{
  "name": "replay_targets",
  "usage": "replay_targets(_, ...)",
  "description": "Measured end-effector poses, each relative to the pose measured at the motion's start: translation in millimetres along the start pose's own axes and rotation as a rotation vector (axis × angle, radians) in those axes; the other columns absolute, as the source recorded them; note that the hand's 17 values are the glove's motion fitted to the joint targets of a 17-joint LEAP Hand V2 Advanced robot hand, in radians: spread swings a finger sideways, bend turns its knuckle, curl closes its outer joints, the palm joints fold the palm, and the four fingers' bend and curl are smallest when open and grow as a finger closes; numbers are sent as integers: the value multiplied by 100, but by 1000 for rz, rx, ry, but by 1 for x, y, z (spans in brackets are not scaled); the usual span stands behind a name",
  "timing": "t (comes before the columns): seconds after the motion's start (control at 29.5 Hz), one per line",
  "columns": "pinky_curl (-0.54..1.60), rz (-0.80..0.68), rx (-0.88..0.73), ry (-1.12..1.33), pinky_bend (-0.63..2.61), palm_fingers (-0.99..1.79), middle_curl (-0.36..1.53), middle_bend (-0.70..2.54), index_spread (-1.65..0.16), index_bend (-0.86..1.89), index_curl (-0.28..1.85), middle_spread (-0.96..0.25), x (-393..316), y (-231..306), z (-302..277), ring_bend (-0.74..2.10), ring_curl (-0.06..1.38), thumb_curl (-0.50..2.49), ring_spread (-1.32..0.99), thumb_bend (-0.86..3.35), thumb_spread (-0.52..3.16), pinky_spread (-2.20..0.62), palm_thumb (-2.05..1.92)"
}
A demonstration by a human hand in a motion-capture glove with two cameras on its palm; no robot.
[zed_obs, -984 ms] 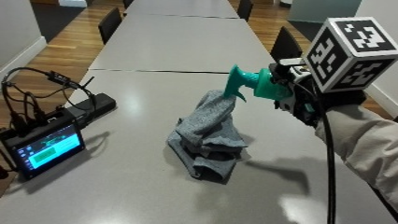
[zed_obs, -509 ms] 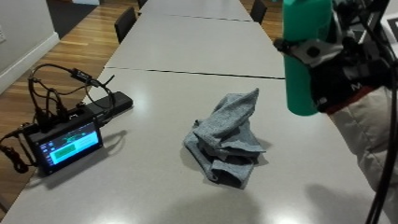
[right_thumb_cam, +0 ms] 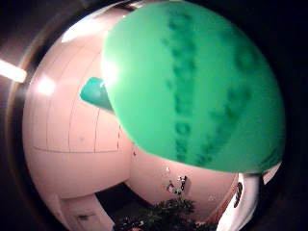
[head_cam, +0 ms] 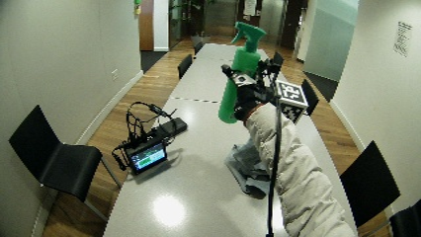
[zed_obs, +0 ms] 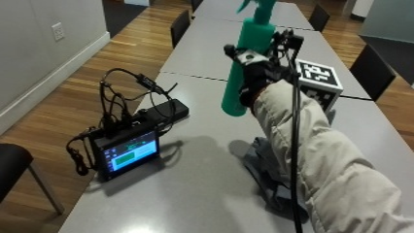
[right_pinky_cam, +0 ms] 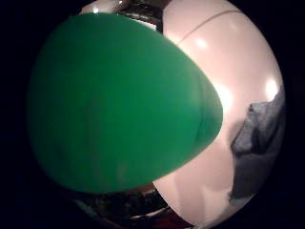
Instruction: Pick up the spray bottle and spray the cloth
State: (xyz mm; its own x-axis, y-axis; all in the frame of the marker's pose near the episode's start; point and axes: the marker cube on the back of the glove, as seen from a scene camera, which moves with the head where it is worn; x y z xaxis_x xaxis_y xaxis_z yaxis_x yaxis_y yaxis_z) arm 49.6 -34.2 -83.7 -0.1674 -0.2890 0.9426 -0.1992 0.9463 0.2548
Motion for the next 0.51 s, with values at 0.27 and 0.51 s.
replay_targets(0.27,26,165,86,150,4,57,52,39,-29,28,38,-10,105,6,-14,31,44,66,-15,3,67,-8,124)
replay_targets(0.51,19,157,22,104,4,50,53,44,-30,31,42,-11,107,9,2,31,44,66,-17,2,70,-8,124)
